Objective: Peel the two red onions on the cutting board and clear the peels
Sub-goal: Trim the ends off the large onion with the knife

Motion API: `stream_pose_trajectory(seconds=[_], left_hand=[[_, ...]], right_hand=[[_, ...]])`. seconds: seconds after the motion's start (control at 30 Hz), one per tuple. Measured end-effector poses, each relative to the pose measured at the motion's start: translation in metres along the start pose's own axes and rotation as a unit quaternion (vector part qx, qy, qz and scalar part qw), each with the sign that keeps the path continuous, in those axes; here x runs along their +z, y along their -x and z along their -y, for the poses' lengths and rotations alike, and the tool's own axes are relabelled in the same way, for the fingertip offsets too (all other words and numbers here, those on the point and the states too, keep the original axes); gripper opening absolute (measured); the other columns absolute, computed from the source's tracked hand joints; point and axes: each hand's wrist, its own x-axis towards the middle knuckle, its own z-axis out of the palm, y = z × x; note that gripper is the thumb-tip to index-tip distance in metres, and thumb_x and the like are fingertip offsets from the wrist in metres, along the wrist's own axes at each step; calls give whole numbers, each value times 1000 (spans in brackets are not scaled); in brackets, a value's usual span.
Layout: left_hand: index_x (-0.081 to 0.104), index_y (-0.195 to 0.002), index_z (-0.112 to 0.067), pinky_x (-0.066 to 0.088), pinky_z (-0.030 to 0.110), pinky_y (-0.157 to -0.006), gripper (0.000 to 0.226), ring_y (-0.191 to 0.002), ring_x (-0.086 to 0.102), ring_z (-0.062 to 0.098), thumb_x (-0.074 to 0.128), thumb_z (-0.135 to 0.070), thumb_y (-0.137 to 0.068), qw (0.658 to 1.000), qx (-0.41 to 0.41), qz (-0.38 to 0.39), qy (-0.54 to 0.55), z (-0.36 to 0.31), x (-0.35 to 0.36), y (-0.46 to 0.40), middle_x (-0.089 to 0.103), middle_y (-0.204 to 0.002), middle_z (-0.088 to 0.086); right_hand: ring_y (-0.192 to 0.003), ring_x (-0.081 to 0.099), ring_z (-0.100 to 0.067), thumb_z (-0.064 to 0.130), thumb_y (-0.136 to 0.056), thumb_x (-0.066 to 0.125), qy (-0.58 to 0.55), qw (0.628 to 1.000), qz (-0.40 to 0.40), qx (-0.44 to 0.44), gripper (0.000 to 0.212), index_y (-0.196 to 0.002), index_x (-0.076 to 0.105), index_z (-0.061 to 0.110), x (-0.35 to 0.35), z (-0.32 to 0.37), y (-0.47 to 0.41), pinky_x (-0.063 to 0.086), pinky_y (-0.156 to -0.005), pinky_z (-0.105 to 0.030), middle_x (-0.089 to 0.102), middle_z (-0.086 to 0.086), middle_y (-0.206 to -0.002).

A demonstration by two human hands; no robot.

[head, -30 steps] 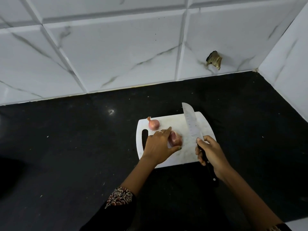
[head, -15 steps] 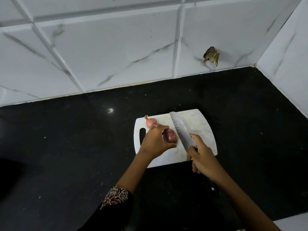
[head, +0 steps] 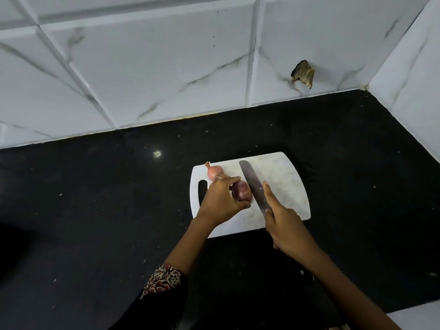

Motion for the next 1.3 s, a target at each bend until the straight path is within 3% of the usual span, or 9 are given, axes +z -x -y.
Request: stream_pose_trajectory(seconds=[0.3, 0.43, 0.67, 0.9, 1.1, 1.3], left_hand=[[55, -132, -13, 47, 27, -94, 74, -114, 54, 17, 86, -26, -67, 1000, -18, -11, -1, 3, 4, 1, 54, -131, 5], [57, -130, -13, 42, 18, -87, 69, -112, 54, 16, 86, -25, -68, 1000, -20, -13, -6, 0, 4, -1, 56, -129, 5], [57, -128, -12, 41, 16, -82, 66, -111, 55, 16, 85, -22, -69, 1000, -25, -3, 0, 0, 4, -4, 56, -130, 5], [56, -131, -14, 43, 19, -86, 72, -111, 55, 14, 86, -27, -67, 1000, -23, -9, -6, 2, 6, -5, 55, -130, 4], [55, -132, -14, 42, 20, -88, 73, -112, 54, 14, 86, -26, -67, 1000, -24, -8, -1, 3, 6, -6, 55, -130, 4], [54, -133, -13, 47, 26, -92, 74, -113, 54, 15, 86, -26, -67, 1000, -23, -4, 6, 5, 4, -5, 54, -132, 5]], right_hand=[[-56, 50, -12, 20, -102, 30, 42, 998, 34, 26, 63, -146, -12, 37, -4, 10, 3, 55, -66, -38, 60, -13, -78], [-57, 50, -12, 18, -101, 30, 59, 997, 41, 35, 65, -145, -14, 36, -5, 12, 5, 55, -67, -39, 58, -11, -76], [-58, 50, -13, 11, -99, 35, 75, 996, 24, 42, 72, -145, -15, 34, -2, 13, 9, 55, -66, -39, 45, -1, -63], [-52, 40, -6, 11, -99, 40, 91, 995, 6, 32, 77, -144, -19, 33, -2, 19, 7, 48, -60, -28, 37, 3, -60], [-62, 46, -12, 12, -99, 35, 103, 994, -12, 19, 69, -148, -11, 29, 2, 18, 4, 50, -67, -31, 35, 4, -61], [-60, 47, -10, 14, -100, 35, 82, 996, 7, 17, 71, -145, -17, 34, 1, 15, -2, 51, -63, -31, 43, 1, -66]])
